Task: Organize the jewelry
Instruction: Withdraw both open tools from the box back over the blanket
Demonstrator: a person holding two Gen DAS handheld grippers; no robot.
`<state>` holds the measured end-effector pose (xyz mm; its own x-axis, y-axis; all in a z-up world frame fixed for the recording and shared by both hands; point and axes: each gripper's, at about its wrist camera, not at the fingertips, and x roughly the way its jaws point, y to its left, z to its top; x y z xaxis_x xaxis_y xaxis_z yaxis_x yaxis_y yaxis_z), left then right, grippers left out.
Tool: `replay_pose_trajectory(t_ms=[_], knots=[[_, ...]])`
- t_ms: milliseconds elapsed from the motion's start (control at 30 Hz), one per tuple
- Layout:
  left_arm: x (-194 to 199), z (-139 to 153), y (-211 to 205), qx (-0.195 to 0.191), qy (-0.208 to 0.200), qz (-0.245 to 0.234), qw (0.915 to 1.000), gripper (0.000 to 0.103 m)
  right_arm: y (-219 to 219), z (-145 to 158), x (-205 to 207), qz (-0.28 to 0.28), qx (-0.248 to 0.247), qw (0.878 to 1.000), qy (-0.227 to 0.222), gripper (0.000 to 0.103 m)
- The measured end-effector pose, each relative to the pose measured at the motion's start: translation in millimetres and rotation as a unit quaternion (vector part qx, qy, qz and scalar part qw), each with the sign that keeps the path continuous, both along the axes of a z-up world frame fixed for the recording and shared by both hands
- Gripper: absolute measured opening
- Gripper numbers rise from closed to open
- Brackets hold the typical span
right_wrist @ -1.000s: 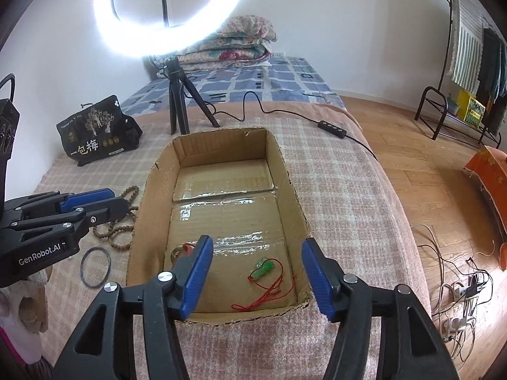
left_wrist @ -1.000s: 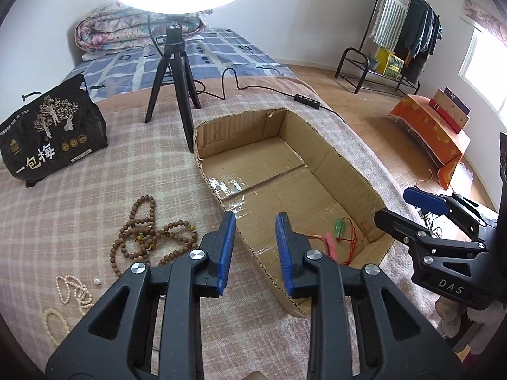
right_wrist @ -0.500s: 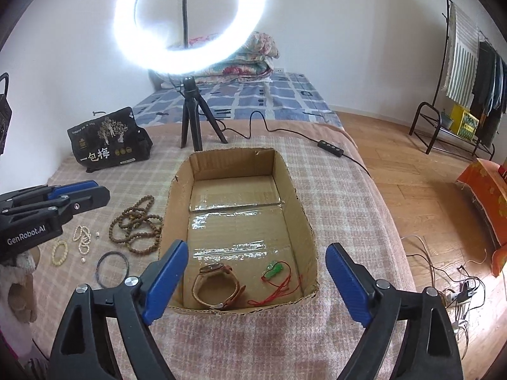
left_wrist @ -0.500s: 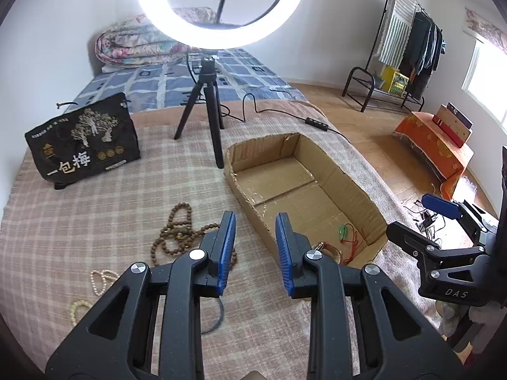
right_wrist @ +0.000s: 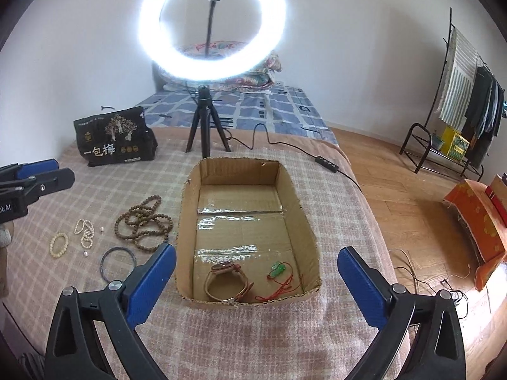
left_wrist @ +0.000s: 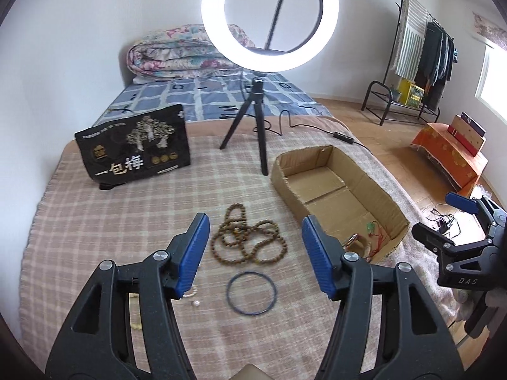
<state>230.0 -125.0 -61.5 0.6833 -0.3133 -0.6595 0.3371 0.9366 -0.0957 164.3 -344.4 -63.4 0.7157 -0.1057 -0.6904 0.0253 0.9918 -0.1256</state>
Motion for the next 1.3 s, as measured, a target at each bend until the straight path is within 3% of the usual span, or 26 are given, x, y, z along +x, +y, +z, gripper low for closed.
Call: replay_pose_trajectory(t_ms=[267, 700, 1300], knots=[[-8.4, -8.7, 62.6, 0.005, 0.009, 0.033, 0.9994, 0.062, 28.9, 3.9, 1.7, 0.047, 0.014, 0.999, -0.005, 0.103], [-22.9, -30.6, 161.1, 0.008, 0.031, 0.098, 0.9947, 0.062, 71.9, -4.8, 29.3, 0.108, 0.033, 0.993, 0.029, 0.102], [-15.7, -97.5, 188.4, 0.002, 0.111, 0.102, 0.9886, 0.062, 116.3, -48.4, 85.2, 0.146, 0.054, 0.981, 0.115, 0.089]])
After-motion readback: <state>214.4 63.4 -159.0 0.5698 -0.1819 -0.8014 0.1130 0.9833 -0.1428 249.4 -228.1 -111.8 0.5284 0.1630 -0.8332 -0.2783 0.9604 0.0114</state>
